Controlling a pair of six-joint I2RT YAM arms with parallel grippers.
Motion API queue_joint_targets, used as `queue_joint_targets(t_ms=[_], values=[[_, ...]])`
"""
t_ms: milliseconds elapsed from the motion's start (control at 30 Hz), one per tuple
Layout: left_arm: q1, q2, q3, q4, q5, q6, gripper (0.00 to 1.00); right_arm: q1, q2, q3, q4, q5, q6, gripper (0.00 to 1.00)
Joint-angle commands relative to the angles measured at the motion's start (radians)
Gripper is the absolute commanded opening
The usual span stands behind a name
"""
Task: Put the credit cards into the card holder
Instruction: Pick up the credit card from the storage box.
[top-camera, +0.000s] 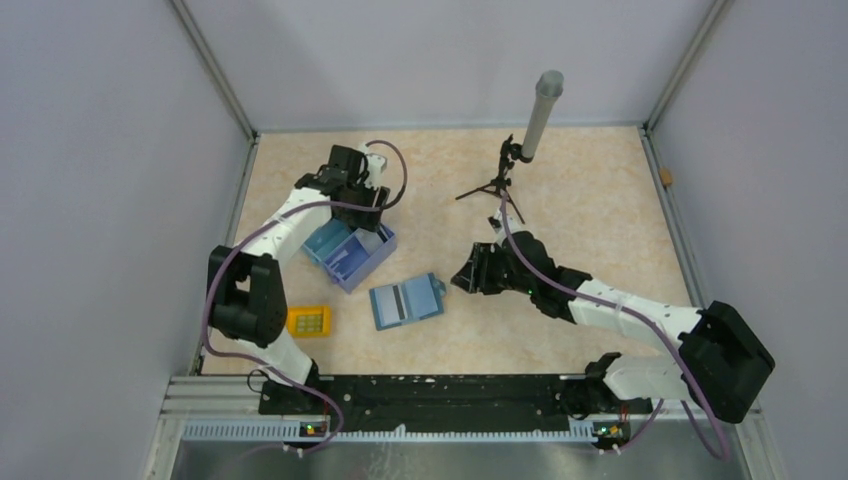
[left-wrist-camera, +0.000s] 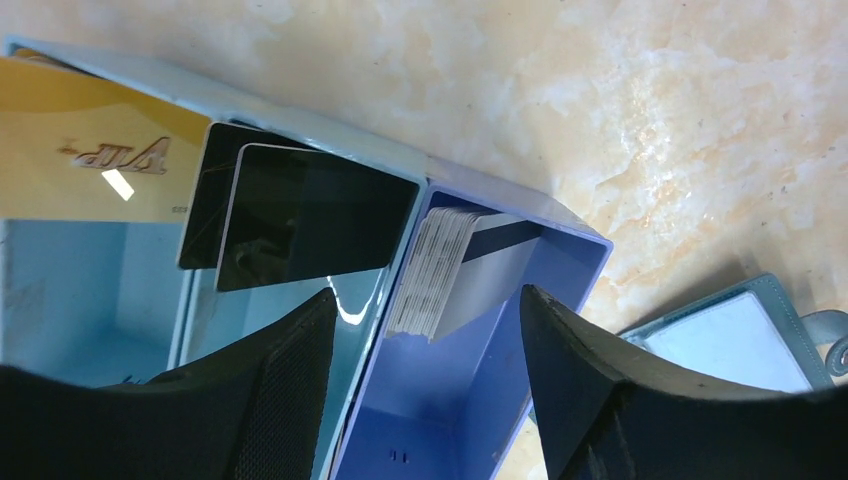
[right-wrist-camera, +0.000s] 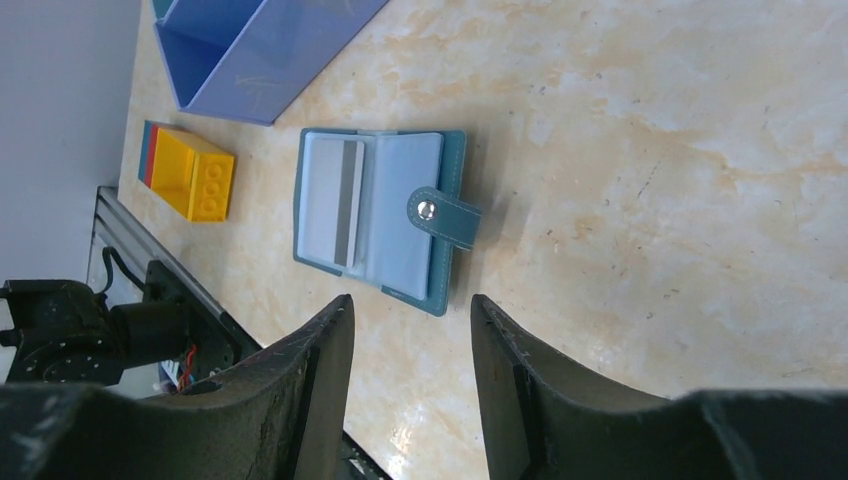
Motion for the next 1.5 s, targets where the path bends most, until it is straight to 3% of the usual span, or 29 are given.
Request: queue_joint_targets(t_ms=[0, 500, 1067, 1467], values=[[0.004, 0.026, 0.047, -0.008, 0.068, 0.027, 0.68, -0.022, -0.033, -0.010, 0.047, -0.028, -0.008, 0.46], [0.009, 0.101, 0.051, -0.003, -0.008, 0.015, 0.62, -0.029, -0.018, -0.031, 0.102, -0.068, 0.024, 0.46], [0.009, 0.061, 0.040, 0.000, -0.039, 0.016, 0.46, -0.031, -0.023, -0.050, 0.117, -0.075, 0.042, 0.45], [0.012, 0.041, 0.039, -0.004, -0.078, 0.017, 0.43, -0.031, -0.020, -0.049, 0.118, -0.079, 0.043, 0.44]])
